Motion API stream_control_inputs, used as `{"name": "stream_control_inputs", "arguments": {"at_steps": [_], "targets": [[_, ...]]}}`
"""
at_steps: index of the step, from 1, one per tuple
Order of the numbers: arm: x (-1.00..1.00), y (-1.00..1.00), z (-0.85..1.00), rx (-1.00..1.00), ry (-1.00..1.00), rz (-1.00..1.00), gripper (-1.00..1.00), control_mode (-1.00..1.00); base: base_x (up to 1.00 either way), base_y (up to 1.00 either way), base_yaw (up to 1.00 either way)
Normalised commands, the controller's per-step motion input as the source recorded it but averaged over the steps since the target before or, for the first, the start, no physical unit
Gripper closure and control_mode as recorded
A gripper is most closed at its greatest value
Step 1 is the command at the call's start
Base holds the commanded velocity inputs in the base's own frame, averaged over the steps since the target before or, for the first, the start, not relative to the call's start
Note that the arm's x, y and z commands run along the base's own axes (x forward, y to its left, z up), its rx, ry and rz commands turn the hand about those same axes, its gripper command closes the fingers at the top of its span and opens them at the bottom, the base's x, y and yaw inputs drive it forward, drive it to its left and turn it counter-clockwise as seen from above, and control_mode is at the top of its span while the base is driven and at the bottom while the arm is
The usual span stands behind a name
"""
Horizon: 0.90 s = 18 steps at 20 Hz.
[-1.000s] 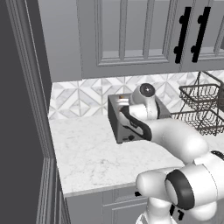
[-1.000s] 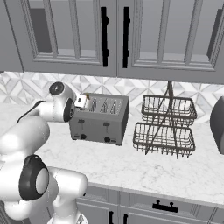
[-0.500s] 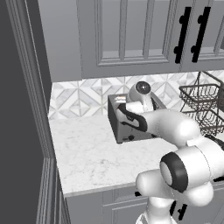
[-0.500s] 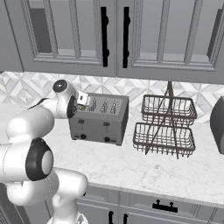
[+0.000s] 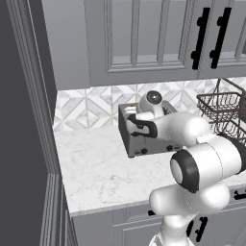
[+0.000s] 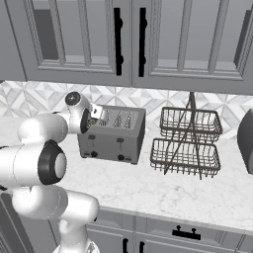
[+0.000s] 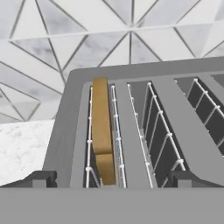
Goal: Start the toaster. Once the lever pops up, take the bread to the plate on the dining counter.
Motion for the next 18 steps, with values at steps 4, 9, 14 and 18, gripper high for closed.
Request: {"name": "stream_control_inputs", "arguments": {"at_steps": [4,9,14,18], "targets": [[0.24,0.0,-0.12,0.0,0.0,0.0,-1.0,-1.0,0.0,0.0,0.0],[0.24,0.0,-0.11,0.0,0.01,0.0,-1.0,-1.0,0.0,0.0,0.0],[0.2,0.0,-0.08,0.0,0.0,0.0,-1.0,-1.0,0.0,0.0,0.0],[0.18,0.0,-0.04,0.0,0.0,0.0,-1.0,-1.0,0.0,0.0,0.0]]}}
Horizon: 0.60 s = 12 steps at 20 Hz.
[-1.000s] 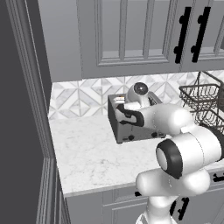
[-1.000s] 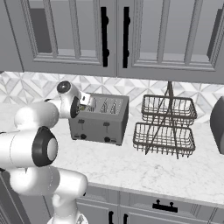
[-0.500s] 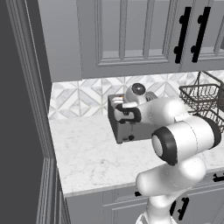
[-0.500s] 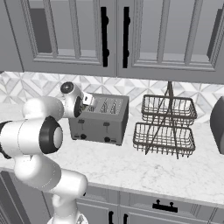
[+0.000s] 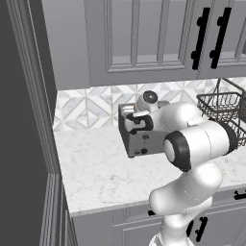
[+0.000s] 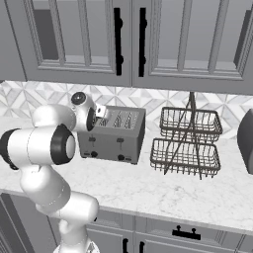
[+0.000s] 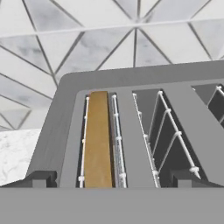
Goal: Start the toaster. Once the lever pops up, take the bread to the plate on the dining counter.
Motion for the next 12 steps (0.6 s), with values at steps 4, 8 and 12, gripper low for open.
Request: {"name": "stream_control_inputs", "arguments": {"at_steps": [4,8,12], "targets": [[0.17,0.04,-0.05,0.0,0.0,0.0,-1.0,-1.0,0.0,0.0,0.0],[0.08,0.01,-0.05,0.0,0.0,0.0,1.0,-1.0,0.0,0.0,0.0],[0.0,0.0,0.0,0.0,0.0,0.0,1.0,-1.0,0.0,0.0,0.0]]}}
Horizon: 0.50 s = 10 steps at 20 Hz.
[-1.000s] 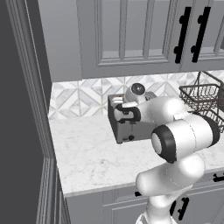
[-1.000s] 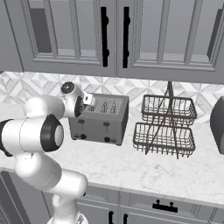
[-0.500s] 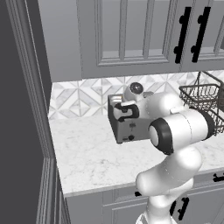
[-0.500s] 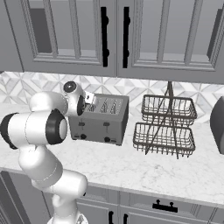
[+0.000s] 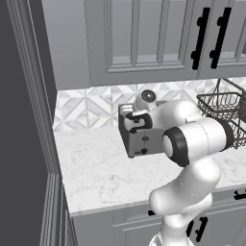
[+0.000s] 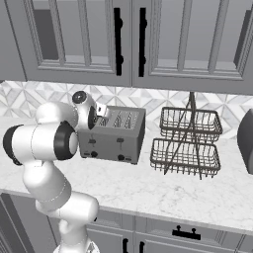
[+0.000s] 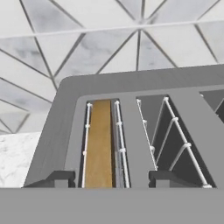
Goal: Start the toaster. Once the lever pops up, take the bread to the plate on the dining counter.
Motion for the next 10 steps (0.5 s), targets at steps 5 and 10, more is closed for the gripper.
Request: {"name": "stream_control_inputs", "arguments": {"at_steps": [5,10], "targets": [[0.0,0.0,0.0,0.0,0.0,0.0,1.0,-1.0,0.0,0.0,0.0],[-0.01,0.0,0.0,0.0,-0.02,0.0,1.0,-1.0,0.0,0.0,0.0]]}}
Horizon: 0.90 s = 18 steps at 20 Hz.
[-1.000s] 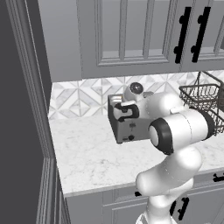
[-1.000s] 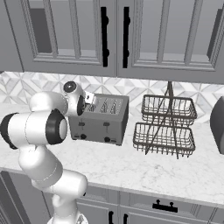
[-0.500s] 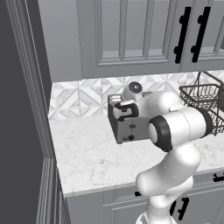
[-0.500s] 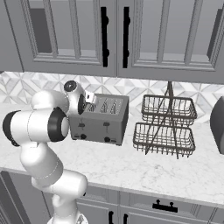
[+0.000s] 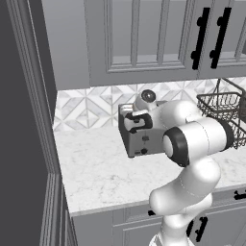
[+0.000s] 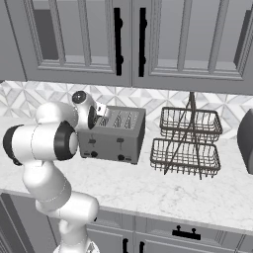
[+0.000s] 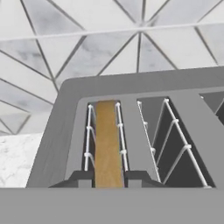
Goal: Start the toaster. Once the lever pops up, take the bread to the plate on the dining counter.
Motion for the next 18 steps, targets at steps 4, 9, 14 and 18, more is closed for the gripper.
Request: {"name": "stream_control_inputs", "arguments": {"at_steps": [4,9,14,18], "targets": [[-0.19,0.0,0.3,0.0,-0.18,0.0,1.0,-1.0,0.0,0.0,0.0],[-0.33,0.0,0.55,0.0,-0.24,0.0,1.0,-1.0,0.0,0.0,0.0],[-0.47,0.0,0.9,0.0,-0.25,-0.01,1.0,-1.0,0.0,0.0,0.0],[-0.93,-0.02,0.51,0.0,0.0,-0.07,1.0,-1.0,0.0,0.0,0.0]]}}
